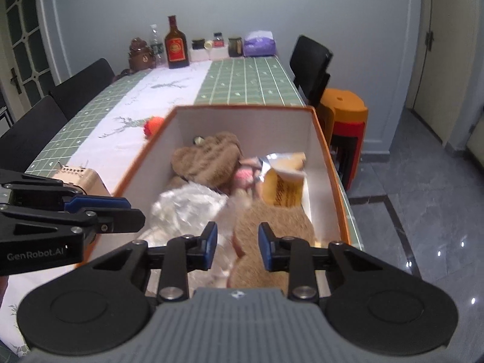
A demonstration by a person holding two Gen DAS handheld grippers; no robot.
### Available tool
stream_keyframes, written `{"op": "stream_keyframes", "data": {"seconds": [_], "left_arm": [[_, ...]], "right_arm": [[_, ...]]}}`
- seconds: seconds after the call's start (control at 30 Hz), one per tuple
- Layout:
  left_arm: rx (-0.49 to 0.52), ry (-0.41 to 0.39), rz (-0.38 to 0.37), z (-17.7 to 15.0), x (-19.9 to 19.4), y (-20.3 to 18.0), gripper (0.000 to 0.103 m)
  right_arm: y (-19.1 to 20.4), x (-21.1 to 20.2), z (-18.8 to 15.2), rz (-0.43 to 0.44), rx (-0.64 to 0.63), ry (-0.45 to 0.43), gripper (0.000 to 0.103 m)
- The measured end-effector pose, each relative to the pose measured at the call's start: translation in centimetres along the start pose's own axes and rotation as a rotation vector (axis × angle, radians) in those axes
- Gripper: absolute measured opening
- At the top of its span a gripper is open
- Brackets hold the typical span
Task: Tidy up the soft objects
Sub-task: 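Move the right gripper back to the crocheted orange fruit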
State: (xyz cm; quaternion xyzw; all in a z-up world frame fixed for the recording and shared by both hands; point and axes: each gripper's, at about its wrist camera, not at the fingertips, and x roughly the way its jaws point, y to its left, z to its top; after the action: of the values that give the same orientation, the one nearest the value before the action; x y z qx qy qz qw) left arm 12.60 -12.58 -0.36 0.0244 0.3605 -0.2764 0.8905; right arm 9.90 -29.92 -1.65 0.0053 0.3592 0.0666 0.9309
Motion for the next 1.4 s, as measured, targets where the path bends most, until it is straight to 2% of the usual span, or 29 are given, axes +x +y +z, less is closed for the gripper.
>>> {"op": "stream_keyframes", "data": {"seconds": [0.13, 0.3, 0.57, 0.67, 0.9, 1.03, 1.07, 1.4], "left_arm": [[-0.017, -0.035, 0.065, 0.4, -1.3, 1.6, 0.024], [-0.084, -0.042, 0.154, 0.5, -2.4, 5.2, 0.025], [-0.204, -0.076, 0.285, 1.1, -4.1, 11.6, 0.027], [-0.247, -0.05, 0.344, 1.8, -3.7, 14.1, 0.028], [-0.325, -0.011, 0.342, 2.8, -2.2, 18.5, 0.028], [-0.37, -0.007, 0.37, 2.9, -1.4, 20.9, 0.031], [-0.382, -0.004, 0.381, 2.9, -1.2, 21.4, 0.031], [-0.405, 0.048, 0.424, 3.8, 1.4, 24.1, 0.031]], "right_arm": [[1.9, 0.0, 1.7, 0.047, -0.062, -0.024, 0.035], [5.3, 2.0, 4.0, 0.101, -0.152, -0.004, 0.035], [10.5, 7.3, 8.4, 0.195, -0.226, 0.066, 0.036], [12.3, 9.7, 10.5, 0.217, -0.256, 0.089, 0.036], [16.1, 15.8, 14.4, 0.232, -0.335, 0.147, 0.036], [17.2, 19.1, 16.5, 0.257, -0.363, 0.136, 0.054], [17.5, 19.9, 16.9, 0.245, -0.376, 0.136, 0.055], [19.7, 27.0, 18.7, 0.201, -0.432, 0.212, 0.055]]}}
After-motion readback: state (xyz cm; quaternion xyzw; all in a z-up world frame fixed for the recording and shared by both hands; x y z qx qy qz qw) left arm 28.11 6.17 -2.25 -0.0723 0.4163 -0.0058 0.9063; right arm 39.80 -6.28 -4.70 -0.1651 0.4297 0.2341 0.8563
